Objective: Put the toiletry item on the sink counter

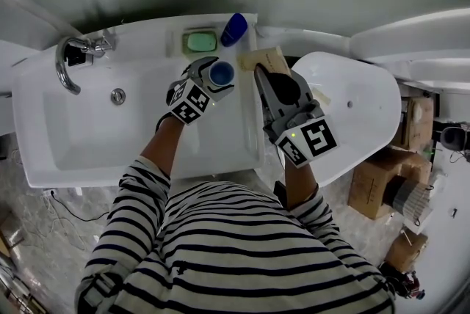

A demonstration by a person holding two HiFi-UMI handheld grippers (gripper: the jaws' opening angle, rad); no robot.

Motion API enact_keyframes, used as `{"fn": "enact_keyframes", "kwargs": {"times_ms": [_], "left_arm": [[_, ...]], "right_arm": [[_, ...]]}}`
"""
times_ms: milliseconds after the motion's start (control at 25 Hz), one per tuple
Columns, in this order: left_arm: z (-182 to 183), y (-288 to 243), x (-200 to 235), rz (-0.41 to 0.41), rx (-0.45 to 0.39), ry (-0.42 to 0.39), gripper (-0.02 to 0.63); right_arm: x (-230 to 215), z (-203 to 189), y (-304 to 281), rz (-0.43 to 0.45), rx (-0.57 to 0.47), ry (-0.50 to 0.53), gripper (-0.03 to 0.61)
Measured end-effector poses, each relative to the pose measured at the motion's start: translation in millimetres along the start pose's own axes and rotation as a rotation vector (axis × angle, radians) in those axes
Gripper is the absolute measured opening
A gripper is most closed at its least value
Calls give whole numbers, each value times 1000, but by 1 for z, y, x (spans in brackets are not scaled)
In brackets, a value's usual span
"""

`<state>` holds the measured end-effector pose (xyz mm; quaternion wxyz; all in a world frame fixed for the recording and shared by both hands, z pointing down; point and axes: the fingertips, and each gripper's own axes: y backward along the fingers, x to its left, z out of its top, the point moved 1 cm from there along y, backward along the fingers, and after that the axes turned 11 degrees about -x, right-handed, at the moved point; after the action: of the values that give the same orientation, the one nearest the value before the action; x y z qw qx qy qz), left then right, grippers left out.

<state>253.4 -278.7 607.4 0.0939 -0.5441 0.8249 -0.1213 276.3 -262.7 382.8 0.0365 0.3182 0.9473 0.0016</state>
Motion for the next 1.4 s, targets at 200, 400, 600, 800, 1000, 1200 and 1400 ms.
{"fn": "enact_keyframes", "kwargs": {"times_ms": [200,400,600,800,1000,1200,1400], "left_arm": [[0,-1,-2,-4,-3,-18,374],[0,-2,-2,-1,-14,-26,374],[-2,-1,-3,1,-21,-25,374],[-1,-2,-4,1,-27,-13,374],[-2,-2,-4,0,-28,-10,374],[-3,-2,-4,-3,-25,-9,374],[-2,-2,-4,-2,-25,-10,374]], "right_arm": [[3,-28,-10,22,34,-56,29],[5,-63,-18,34,89,-103,29],[8,-85,-21,40,130,-118,29],[5,-104,-22,33,162,-122,29],[4,-123,-23,29,190,-126,29],[5,-144,-23,24,227,-119,29],[2,-153,-21,14,240,-124,29]]}}
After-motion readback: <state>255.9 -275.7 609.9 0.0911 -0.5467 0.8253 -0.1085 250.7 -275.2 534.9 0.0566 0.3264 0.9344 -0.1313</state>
